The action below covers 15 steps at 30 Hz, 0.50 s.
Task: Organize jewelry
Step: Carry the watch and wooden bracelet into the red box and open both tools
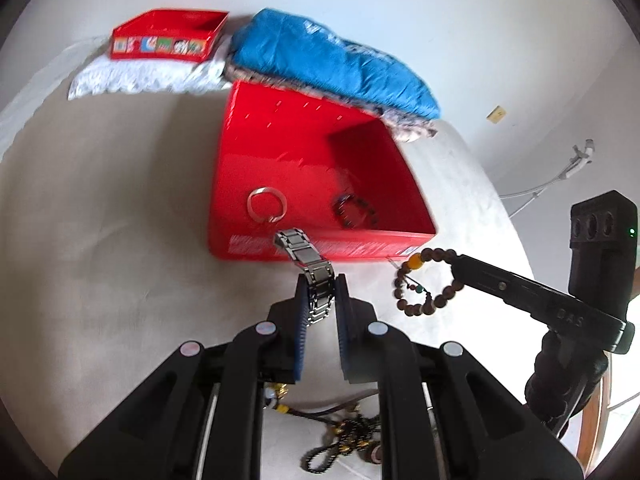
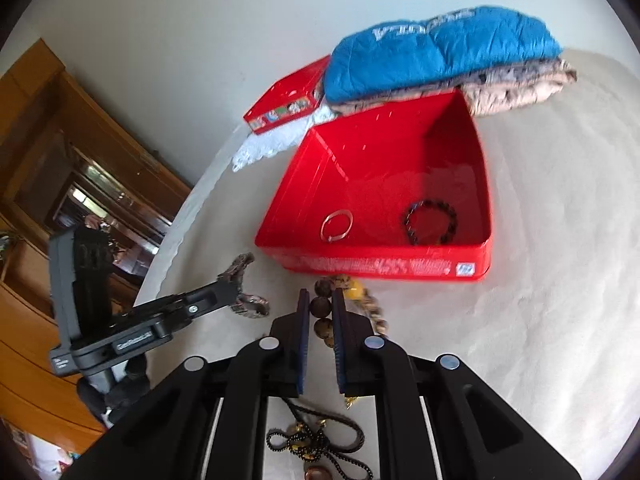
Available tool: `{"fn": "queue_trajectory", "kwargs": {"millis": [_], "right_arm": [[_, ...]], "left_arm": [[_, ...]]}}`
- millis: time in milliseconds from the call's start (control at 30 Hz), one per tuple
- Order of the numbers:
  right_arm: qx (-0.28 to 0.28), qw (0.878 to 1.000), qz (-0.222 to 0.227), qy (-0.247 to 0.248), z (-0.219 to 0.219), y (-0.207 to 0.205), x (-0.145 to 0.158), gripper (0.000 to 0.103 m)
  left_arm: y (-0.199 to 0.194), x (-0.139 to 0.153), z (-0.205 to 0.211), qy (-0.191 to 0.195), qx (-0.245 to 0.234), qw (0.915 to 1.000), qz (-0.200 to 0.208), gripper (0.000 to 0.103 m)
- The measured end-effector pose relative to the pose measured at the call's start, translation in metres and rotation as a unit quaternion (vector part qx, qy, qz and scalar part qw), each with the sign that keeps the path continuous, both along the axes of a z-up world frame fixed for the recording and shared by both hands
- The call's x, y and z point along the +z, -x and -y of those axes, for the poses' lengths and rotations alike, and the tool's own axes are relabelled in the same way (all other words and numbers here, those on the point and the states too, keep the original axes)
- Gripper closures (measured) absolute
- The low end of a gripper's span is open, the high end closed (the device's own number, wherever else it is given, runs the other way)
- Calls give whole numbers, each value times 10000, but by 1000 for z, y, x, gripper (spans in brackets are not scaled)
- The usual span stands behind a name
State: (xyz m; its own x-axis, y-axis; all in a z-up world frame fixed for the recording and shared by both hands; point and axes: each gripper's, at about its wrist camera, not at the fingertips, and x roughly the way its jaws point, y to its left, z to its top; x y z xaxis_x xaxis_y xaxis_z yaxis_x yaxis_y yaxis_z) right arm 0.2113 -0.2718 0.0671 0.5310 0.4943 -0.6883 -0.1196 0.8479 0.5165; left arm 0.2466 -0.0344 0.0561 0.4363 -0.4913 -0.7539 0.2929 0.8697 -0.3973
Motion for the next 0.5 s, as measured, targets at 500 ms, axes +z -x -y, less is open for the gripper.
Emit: {"fn": "queue_trajectory", "kwargs": {"millis": [500], "right_arm": [[-756, 9950, 449, 473, 6, -87, 1, 93]], "left_arm": [[-89, 0, 42, 34, 200, 9991, 384, 92]]}}
